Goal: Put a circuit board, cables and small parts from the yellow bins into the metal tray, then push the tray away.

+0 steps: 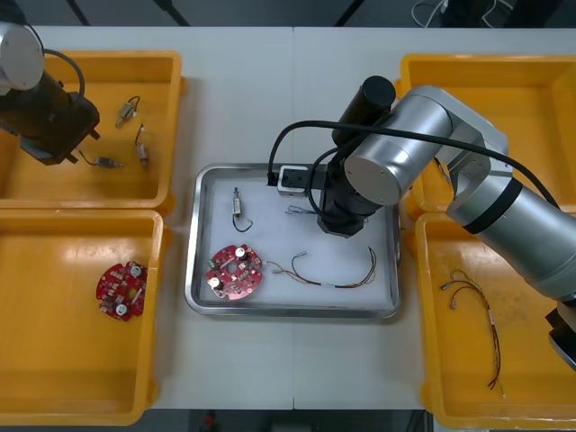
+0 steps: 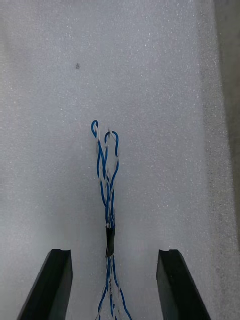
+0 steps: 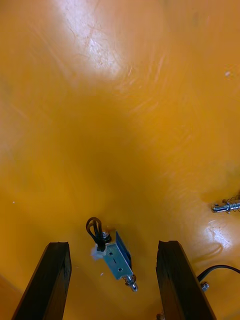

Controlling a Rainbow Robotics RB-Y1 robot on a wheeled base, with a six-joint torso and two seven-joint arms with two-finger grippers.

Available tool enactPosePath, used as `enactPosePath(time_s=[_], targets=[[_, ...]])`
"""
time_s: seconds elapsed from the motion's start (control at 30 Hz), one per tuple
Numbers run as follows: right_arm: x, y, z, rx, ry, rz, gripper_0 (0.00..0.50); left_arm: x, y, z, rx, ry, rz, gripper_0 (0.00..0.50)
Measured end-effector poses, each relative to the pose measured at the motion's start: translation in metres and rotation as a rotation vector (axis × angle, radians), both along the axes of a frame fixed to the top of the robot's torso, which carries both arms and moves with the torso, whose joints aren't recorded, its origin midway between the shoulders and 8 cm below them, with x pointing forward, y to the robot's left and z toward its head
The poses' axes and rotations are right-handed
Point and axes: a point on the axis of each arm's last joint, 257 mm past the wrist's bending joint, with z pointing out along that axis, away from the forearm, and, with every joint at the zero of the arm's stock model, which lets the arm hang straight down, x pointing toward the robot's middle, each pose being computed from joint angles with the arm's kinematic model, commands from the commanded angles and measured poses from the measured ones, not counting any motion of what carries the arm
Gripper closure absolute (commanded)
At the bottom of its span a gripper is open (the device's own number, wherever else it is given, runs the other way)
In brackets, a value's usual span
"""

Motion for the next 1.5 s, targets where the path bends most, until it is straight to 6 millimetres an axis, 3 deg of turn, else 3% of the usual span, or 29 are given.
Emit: enactPosePath(time_s=[0.13, 0.27, 0.6, 0.77, 0.93, 1.13, 1.5], targets=[[-0.003, 0.003, 0.000, 0.011, 0.014, 0.004, 0.000, 0.000, -0.007, -0.003, -0.017, 0.005, -0.007, 0.000], [-0.007, -0.007, 0.006, -0.008, 0.037, -0.016, 0.000, -0.001, -0.013, -0.005, -0.032, 0.012, -0.013, 0.000], [-0.019, -0.027, 0.068, 0.100, 0.056, -0.283, 0.000, -0.009, -0.016, -0.022, -0.071, 0.052, 0.032, 0.000], [-0.029, -0.034, 0.090, 0.142, 0.054, -0.394, 0.000, -0.010, -0.018, -0.024, -0.091, 0.058, 0.051, 0.000], [-0.037, -0.056, 0.105, 0.186, 0.069, -0.571, 0.000, -0.011, -0.020, -0.026, -0.092, 0.064, 0.048, 0.000], [-0.033, -0.076, 0.131, 0.288, 0.029, -0.727, 0.000, -0.011, -0.021, -0.028, -0.093, 0.066, 0.046, 0.000], [-0.030, -0.120, 0.156, 0.501, 0.099, -1.017, 0.000, -0.011, -0.021, -0.028, -0.093, 0.065, 0.046, 0.000]])
